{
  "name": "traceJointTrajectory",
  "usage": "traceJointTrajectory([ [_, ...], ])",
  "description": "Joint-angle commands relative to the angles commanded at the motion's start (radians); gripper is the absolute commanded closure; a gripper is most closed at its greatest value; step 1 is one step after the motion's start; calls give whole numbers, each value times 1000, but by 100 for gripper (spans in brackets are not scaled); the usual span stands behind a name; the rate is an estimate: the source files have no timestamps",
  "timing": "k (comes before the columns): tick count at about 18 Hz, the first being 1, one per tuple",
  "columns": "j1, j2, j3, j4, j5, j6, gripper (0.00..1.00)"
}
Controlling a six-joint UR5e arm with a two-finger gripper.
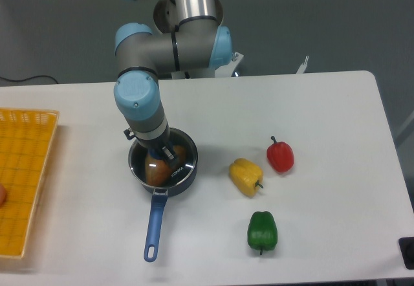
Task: Close the pot lid
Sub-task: 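Adjust the lid seating on the saucepan while holding the knob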
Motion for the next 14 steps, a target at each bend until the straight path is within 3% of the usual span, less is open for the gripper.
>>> traceJointTrajectory([
  [3, 0, 2, 2, 0, 0, 0, 39],
  [14, 0, 5, 0, -2, 5, 2, 40],
])
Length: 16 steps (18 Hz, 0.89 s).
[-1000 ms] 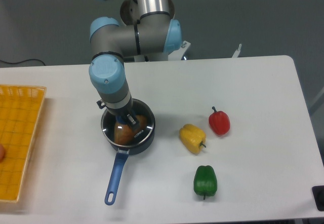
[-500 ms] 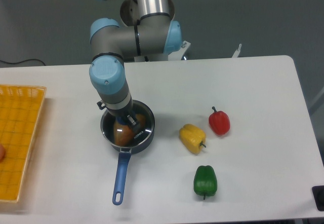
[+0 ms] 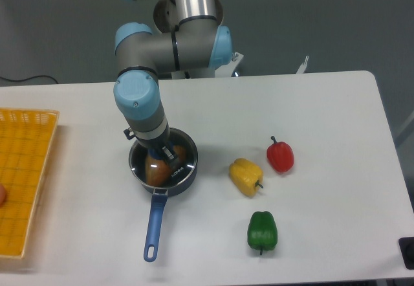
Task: Close the pot lid
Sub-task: 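Adjust the lid seating on the saucepan while holding the knob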
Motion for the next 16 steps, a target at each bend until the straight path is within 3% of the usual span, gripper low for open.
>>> traceJointTrajectory([
  [11, -2, -3, 0, 3, 5, -2, 39],
  [16, -2, -3, -2, 3, 5, 0, 25],
])
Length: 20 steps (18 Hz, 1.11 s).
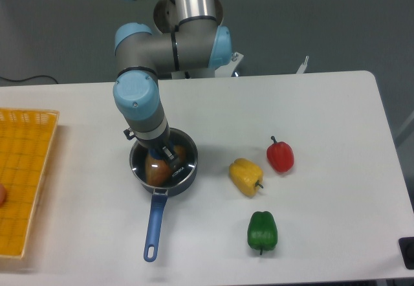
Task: Close the pot lid
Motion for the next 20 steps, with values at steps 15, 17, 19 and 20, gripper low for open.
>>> traceJointTrajectory([
  [15, 18, 70, 12, -5, 5, 11, 0],
  [17, 25, 92, 12, -9, 24, 26, 0],
  [19, 47, 110, 14, -12, 23, 40, 0],
  [20, 58, 117, 20, -14, 18, 46, 0],
])
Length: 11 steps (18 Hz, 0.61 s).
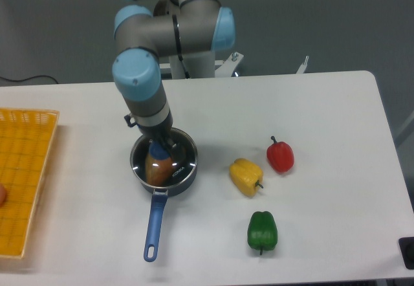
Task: Close the pot lid
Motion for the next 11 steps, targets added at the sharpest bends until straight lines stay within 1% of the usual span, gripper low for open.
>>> traceJointTrajectory([
  [2, 23, 12, 18, -11, -2, 17, 0],
  [3, 40, 14, 32, -27, -2, 29, 0],
  [5, 58, 14, 60, -80, 1, 83, 0],
  [7, 101, 14, 74, -124, 0, 161, 0],
  [9, 146, 15, 75, -146, 1, 234, 0],
  [11, 186, 22, 74, -146, 8, 308, 0],
])
